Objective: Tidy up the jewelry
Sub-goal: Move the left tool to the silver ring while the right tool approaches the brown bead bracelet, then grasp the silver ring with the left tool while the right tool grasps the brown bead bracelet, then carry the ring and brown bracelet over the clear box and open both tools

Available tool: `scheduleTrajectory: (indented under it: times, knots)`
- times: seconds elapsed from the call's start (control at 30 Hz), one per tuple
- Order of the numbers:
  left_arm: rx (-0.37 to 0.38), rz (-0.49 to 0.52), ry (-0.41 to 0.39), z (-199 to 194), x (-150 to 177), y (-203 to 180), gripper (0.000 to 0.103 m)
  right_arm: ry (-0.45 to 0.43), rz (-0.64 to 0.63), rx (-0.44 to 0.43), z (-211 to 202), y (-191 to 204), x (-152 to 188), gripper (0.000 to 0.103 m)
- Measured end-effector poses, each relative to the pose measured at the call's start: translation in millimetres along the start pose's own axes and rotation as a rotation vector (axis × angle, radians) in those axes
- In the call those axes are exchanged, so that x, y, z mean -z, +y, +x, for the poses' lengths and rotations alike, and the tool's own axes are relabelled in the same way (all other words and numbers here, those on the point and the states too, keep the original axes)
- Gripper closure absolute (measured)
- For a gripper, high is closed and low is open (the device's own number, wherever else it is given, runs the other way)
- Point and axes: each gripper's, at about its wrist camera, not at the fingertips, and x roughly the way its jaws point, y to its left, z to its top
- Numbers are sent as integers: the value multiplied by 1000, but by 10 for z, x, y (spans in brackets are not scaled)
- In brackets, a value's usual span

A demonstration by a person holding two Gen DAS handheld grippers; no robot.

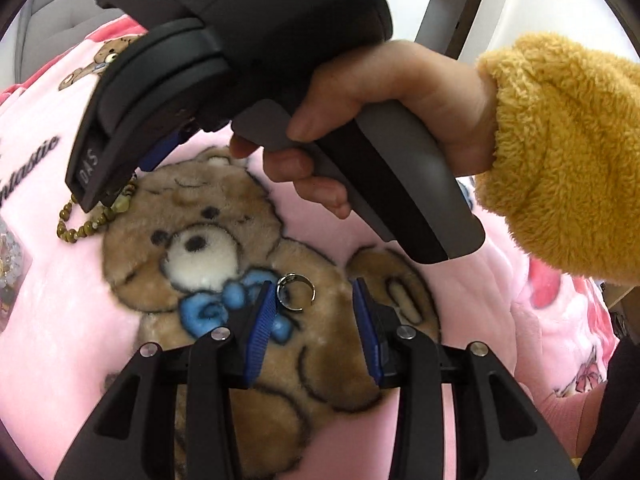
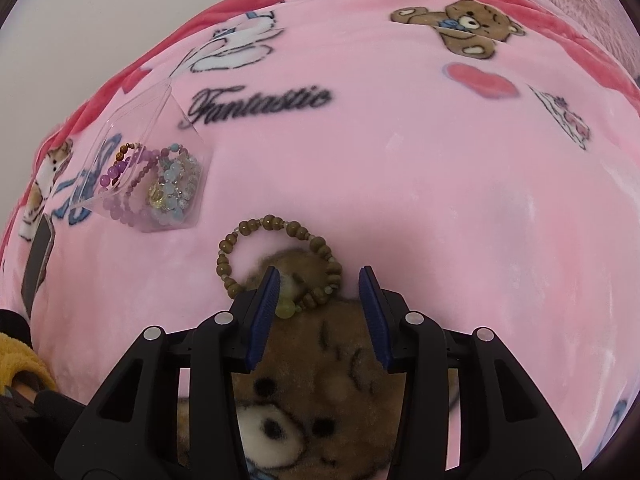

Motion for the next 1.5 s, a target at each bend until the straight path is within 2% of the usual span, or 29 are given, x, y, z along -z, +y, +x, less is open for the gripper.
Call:
scheduleTrajectory:
  times: [0.1, 0.17, 0.23, 0.27, 0.63, 1.13, 1.33, 1.5]
  knots:
    - [-30, 15, 8, 19, 7, -59, 66, 1, -17, 28, 49, 39, -11, 74]
    - [-66, 28, 15, 37, 14, -105, 72, 8, -29, 65, 83, 56, -13, 87]
    - [-82, 26, 16, 66, 5, -167, 78, 0, -18, 61, 72, 41, -14, 91]
    - [-83, 22, 15, 59, 4, -166, 84, -10, -4, 55, 49, 22, -14, 91]
    - [-67, -2, -12, -70, -61, -100, 84, -64, 25, 48, -92, -9, 31, 93]
    - [-73, -79, -166, -634, -219, 281, 84, -202, 76, 7, -618, -67, -98, 93]
    - [-124, -130, -266, -879, -257, 453, 84, -263, 79, -18, -831, -40, -155, 93]
    - [-200, -173, -342, -1087, -352, 625, 84, -323, 62, -56, -1029, 46, -196, 93]
